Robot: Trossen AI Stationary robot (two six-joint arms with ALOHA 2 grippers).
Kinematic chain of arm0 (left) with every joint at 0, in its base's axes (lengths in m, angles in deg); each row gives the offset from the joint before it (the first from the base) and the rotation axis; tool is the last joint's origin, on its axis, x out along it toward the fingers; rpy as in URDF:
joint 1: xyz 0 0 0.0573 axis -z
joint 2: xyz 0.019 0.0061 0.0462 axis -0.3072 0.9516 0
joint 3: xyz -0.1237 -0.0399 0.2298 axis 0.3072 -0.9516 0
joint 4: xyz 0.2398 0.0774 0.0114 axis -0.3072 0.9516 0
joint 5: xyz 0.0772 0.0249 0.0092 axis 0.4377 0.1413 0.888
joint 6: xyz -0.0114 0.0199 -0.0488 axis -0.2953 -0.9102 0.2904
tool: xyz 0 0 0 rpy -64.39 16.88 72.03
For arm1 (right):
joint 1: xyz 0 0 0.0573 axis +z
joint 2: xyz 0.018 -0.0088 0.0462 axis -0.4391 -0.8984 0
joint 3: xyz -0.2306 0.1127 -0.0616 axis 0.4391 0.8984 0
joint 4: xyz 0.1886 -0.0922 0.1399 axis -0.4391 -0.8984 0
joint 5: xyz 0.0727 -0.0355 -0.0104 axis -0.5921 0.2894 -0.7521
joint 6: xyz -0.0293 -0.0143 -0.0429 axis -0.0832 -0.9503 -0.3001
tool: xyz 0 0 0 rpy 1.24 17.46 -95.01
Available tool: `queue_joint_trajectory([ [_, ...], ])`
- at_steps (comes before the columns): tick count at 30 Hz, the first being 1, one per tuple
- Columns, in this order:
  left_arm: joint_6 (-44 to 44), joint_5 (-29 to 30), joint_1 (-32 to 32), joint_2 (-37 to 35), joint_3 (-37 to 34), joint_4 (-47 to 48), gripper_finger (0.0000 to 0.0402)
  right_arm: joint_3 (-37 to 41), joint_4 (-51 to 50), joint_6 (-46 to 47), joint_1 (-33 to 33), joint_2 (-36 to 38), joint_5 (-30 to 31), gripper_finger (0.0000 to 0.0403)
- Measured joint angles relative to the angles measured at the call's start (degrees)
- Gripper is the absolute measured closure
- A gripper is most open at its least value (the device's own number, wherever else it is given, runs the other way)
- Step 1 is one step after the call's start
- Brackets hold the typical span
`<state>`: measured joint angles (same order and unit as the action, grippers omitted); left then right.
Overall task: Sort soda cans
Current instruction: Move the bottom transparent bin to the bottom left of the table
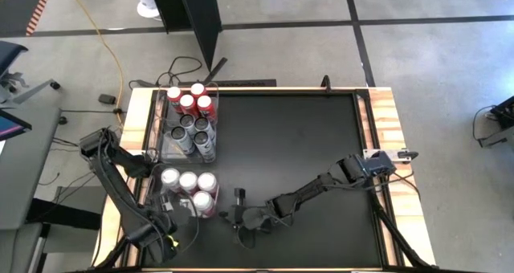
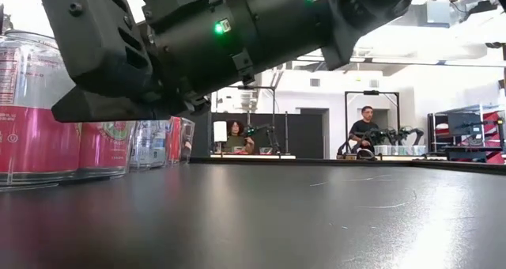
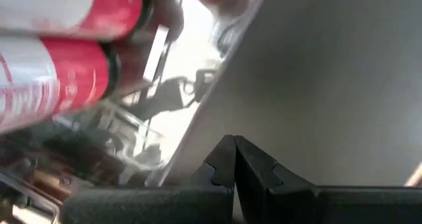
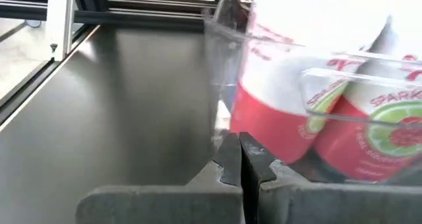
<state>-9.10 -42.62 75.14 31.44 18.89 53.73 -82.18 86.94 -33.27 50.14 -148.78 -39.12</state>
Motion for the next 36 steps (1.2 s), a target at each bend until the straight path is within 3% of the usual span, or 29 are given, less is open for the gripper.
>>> queue_joint_trajectory([
  [5,-3.5,5.7,0.6,0.0,5.2,0.8,0.0401,0.0,0.4,-0.5,-1.6,0.0,-1.7,0.0396],
  [19,-6.8,28.9,5.0,0.0,20.4,12.4,0.0402,0.0,0.5,-1.8,-4.4,0.0,-2.5,0.0396],
  [24,-5.4,32.3,6.4,0.0,21.8,15.0,0.0401,0.0,0.7,-2.0,-5.7,0.0,-2.5,0.0396],
  [36,-4.9,33.0,7.2,0.0,21.8,16.4,0.0401,0.1,1.4,-1.9,-8.7,-0.1,-2.5,0.0396],
])
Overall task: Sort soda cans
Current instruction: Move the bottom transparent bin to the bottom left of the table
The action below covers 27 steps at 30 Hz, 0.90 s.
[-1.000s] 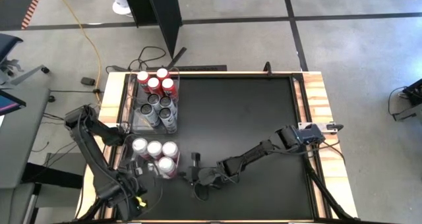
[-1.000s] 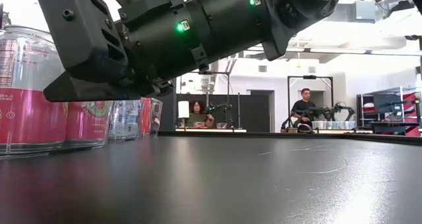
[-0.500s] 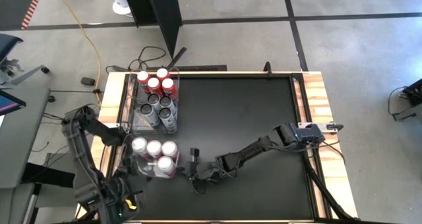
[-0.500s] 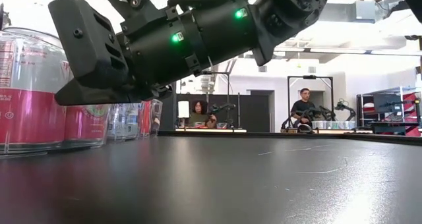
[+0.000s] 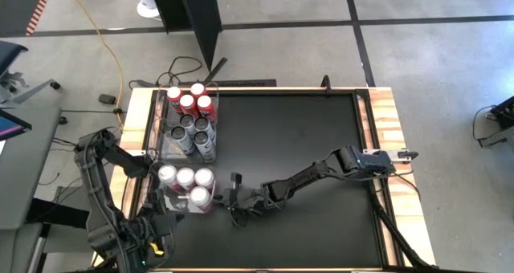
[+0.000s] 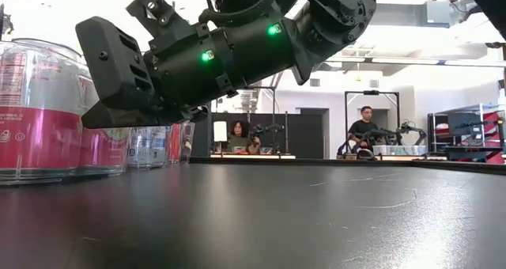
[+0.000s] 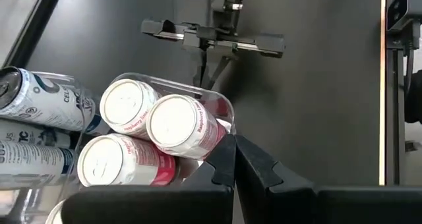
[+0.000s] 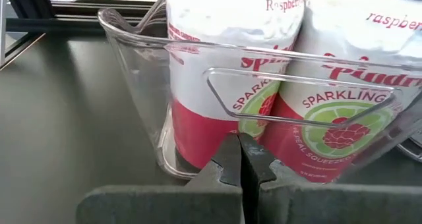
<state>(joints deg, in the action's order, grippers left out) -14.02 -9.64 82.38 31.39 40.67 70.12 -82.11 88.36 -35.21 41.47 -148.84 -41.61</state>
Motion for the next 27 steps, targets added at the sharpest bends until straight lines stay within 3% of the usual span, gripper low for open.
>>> queue_joint_trajectory([
  [8,-1.0,2.7,0.0,0.0,0.0,2.1,0.0401,0.0,0.3,0.0,-1.1,0.0,-0.1,0.0396],
  [19,0.9,11.0,0.0,-0.1,0.0,3.7,0.0401,0.0,0.1,0.4,-1.7,0.0,0.0,0.0396],
  [27,-3.2,13.4,0.0,-0.1,-2.0,-2.0,0.0401,0.0,-0.8,-0.3,-1.4,0.0,-0.2,0.0396],
])
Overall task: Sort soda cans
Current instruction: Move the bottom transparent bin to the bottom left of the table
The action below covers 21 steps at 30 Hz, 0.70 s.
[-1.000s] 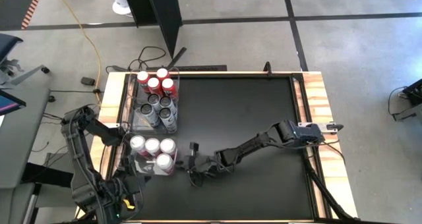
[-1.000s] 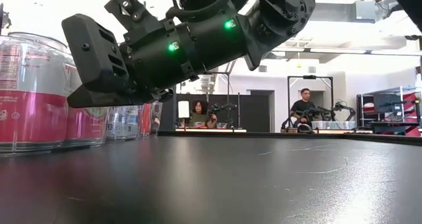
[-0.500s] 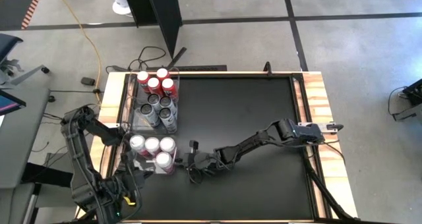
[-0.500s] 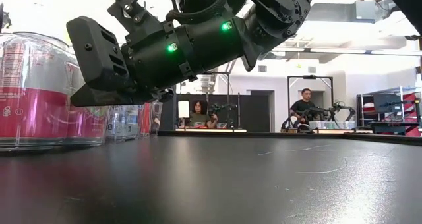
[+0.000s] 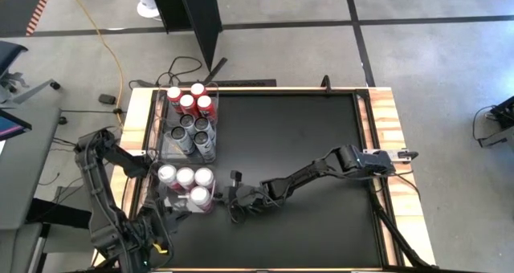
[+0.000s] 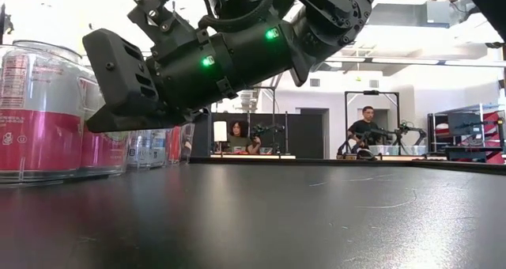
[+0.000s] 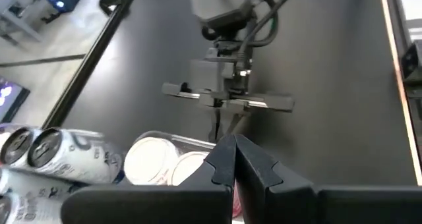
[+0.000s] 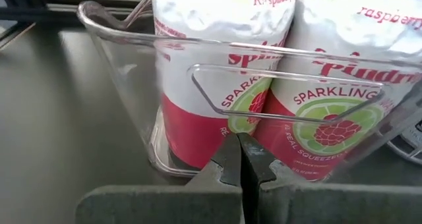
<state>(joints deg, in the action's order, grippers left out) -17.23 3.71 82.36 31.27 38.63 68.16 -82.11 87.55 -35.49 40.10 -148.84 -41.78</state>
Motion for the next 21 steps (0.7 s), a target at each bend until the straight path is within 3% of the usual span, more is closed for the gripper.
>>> queue_joint_trajectory([
  [5,-7.4,0.0,0.0,-3.4,-6.3,-13.3,0.0401,0.0,-0.6,-2.1,0.4,0.0,-0.9,0.0396],
  [12,-21.4,-1.6,-1.5,-13.1,-21.6,-37.9,0.0401,0.0,-0.8,-3.2,0.3,0.0,-5.4,0.0396],
  [16,-22.7,-1.7,-2.1,-20.2,-29.0,-42.0,0.0401,0.0,-1.2,-4.2,0.6,0.1,-8.1,0.0396],
  [21,-24.6,0.3,-2.1,-27.9,-33.8,-43.3,0.0401,0.0,-1.2,-1.8,0.2,0.1,-7.2,0.0396],
])
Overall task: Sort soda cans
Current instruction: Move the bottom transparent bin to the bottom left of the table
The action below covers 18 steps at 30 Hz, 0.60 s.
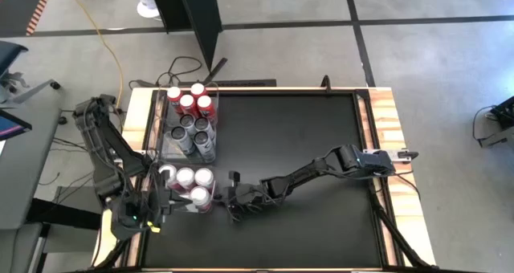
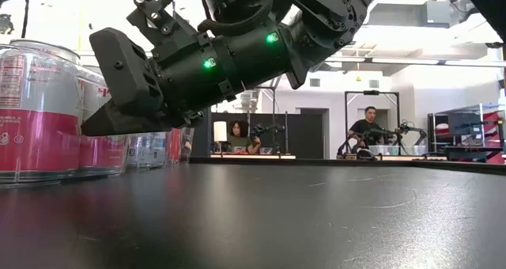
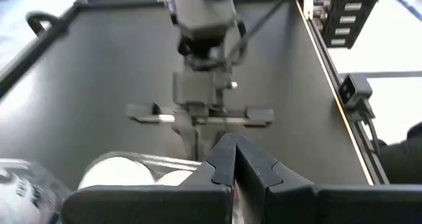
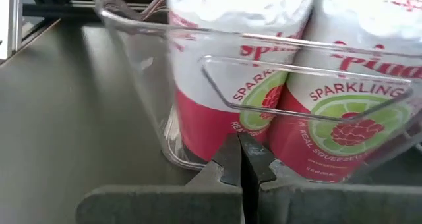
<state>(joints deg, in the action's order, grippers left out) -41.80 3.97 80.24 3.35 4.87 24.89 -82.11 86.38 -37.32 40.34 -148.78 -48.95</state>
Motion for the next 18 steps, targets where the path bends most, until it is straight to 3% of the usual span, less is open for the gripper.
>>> queue_joint_trajectory([
  [12,-6.0,4.8,0.0,-6.3,-1.2,0.7,0.0401,0.0,0.5,2.6,-2.4,0.0,-0.6,0.0396],
  [18,-4.3,4.7,0.0,-9.9,-6.8,-1.8,0.0401,0.0,1.8,2.0,-3.3,-0.1,-0.9,0.0396],
])
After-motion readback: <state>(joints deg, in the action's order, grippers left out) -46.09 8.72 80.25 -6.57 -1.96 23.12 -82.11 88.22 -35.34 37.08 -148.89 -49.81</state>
